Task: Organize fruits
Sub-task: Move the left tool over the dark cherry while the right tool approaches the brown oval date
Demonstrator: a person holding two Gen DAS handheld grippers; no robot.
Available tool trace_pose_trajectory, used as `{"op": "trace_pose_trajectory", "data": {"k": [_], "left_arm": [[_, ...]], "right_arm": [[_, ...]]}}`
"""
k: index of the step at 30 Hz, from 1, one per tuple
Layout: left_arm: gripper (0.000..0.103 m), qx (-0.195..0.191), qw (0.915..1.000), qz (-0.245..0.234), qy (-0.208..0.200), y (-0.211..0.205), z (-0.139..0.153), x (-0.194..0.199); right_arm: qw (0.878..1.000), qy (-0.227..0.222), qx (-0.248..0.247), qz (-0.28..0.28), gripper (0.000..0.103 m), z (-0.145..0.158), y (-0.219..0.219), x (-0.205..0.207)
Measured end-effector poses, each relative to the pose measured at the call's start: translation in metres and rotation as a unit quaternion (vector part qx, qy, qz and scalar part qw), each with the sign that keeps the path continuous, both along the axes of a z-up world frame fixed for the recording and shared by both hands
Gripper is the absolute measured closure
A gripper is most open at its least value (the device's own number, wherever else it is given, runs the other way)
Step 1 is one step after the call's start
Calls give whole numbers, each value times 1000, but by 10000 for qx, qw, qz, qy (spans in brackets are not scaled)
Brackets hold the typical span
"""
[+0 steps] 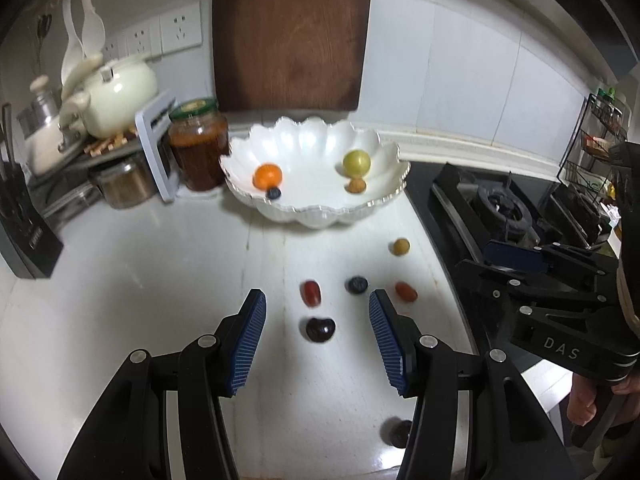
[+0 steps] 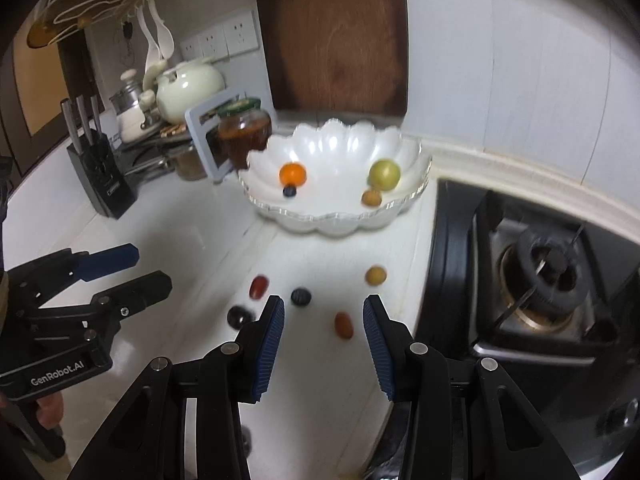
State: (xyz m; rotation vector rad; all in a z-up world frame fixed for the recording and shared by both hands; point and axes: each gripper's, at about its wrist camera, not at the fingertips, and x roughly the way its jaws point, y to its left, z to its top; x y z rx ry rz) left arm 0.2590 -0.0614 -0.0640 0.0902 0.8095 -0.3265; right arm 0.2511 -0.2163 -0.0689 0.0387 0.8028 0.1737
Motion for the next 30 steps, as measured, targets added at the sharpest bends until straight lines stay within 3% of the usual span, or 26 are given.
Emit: {"op": "trace_pose_trajectory", "data": {"k": [12, 22, 30], "left_arm": [[50, -65, 9978, -4, 656, -4, -42, 8], [50, -225, 9938, -99, 1087, -8, -73, 24], [51, -16, 9926, -21, 1216, -13, -92, 41]], "right_arm": [[9993, 310, -189, -86, 61, -29, -3, 7], [9977, 673, 32, -41, 61, -57, -6, 26], [9958, 906, 43, -93, 61, -78, -8, 44]]}}
